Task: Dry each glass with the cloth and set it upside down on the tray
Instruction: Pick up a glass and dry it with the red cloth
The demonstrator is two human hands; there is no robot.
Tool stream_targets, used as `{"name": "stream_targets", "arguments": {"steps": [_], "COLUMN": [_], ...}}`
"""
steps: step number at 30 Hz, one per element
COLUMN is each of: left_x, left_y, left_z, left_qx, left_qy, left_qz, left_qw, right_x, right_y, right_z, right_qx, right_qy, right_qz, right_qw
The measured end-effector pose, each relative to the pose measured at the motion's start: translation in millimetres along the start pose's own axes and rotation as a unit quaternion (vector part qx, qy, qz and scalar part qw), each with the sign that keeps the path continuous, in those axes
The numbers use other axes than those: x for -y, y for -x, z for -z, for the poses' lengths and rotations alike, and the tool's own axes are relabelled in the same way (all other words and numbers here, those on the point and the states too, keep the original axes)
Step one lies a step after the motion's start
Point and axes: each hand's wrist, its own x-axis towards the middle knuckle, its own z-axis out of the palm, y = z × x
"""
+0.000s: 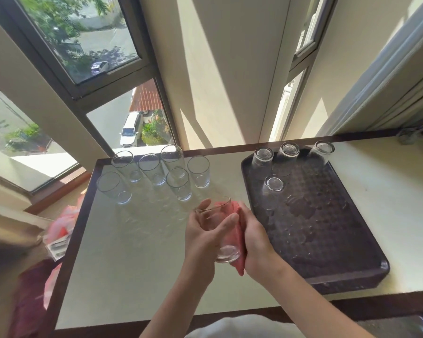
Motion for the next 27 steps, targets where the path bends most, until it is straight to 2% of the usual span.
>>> {"name": "stream_targets", "arguments": {"steps": [3,6,9,12,16,20,24,27], "left_x": [-11.8,-15.4,-7.0,0.0,-2.0,3.2,-0.8,-13.1], "left_y": [-0.6,0.5,12.7,22.4,10.9,7.4,0.4,-4.4], "left_z": [-2.7,-11.0,-22.0,-21.8,-9.4,-8.1,-4.0,15.7], "left_qx": [-0.018,0.01,0.035,0.054,0.05,0.061,0.059,0.073], "left_qy": [0.041,0.069,0.034,-0.003,-0.111,-0.26,-0.276,-0.388], "left_qz": [-0.07,-0.123,-0.157,-0.194,-0.267,-0.304,-0.305,-0.291], "left_qw": [0.997,0.99,0.986,0.979,0.956,0.915,0.91,0.872], "right_x": [-6.0,-4.7,9.5,5.1,0.1,11.7,1.8,-1.8], "right_y": [0.8,3.9,9.1,17.4,33.8,22.3,27.3,30.8], "right_z": [6.5,7.8,2.5,5.0,8.8,8.5,8.6,24.3], "right_qx": [-0.006,-0.001,0.037,0.067,0.077,0.031,0.028,0.012], "right_qy": [-0.076,-0.122,-0.166,-0.157,-0.139,-0.134,-0.092,-0.093], "right_qz": [-0.055,-0.058,-0.032,-0.06,-0.061,-0.017,-0.023,0.004], "right_qw": [0.996,0.991,0.985,0.984,0.985,0.99,0.995,0.996]}}
